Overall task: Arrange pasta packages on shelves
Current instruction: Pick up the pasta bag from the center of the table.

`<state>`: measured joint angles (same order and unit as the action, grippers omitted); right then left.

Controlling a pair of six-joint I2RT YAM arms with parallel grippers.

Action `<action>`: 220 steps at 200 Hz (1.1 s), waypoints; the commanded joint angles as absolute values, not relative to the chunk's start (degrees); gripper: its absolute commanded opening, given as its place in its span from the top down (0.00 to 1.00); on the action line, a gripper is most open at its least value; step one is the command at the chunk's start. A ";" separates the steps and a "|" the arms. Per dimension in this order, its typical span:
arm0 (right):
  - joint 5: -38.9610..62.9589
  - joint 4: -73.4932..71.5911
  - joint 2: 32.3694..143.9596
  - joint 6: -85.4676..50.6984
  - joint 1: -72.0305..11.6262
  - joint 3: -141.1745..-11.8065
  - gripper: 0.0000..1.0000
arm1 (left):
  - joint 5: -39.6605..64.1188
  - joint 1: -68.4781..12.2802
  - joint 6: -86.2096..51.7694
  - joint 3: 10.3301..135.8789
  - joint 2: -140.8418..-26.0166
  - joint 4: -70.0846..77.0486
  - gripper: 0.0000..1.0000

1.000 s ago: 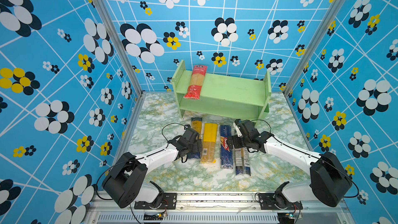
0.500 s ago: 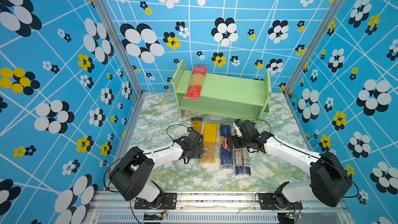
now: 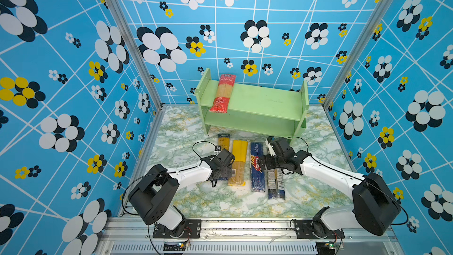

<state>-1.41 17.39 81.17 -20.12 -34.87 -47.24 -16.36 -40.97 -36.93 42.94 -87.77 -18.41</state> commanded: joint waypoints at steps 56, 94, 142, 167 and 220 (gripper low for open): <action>-1.67 17.21 80.42 -19.52 -35.46 -45.83 0.02 | -16.29 -40.72 -37.32 41.94 -89.76 -18.61 0.13; -1.76 17.25 80.58 -19.51 -35.42 -45.91 0.02 | -15.64 -40.61 -37.34 41.79 -90.79 -18.02 0.23; -1.67 17.38 80.77 -19.63 -35.42 -46.12 0.03 | -15.13 -39.99 -37.29 40.99 -89.88 -17.40 0.41; -1.76 17.49 80.86 -19.60 -35.42 -46.28 0.03 | -14.77 -39.64 -37.37 40.56 -89.16 -17.16 0.48; -1.85 17.84 80.95 -19.78 -35.42 -46.47 0.03 | -13.19 -39.20 -37.00 40.20 -87.83 -16.35 0.63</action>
<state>-1.41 17.37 81.17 -20.14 -34.87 -46.63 -13.98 -40.07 -36.82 41.71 -87.99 -15.18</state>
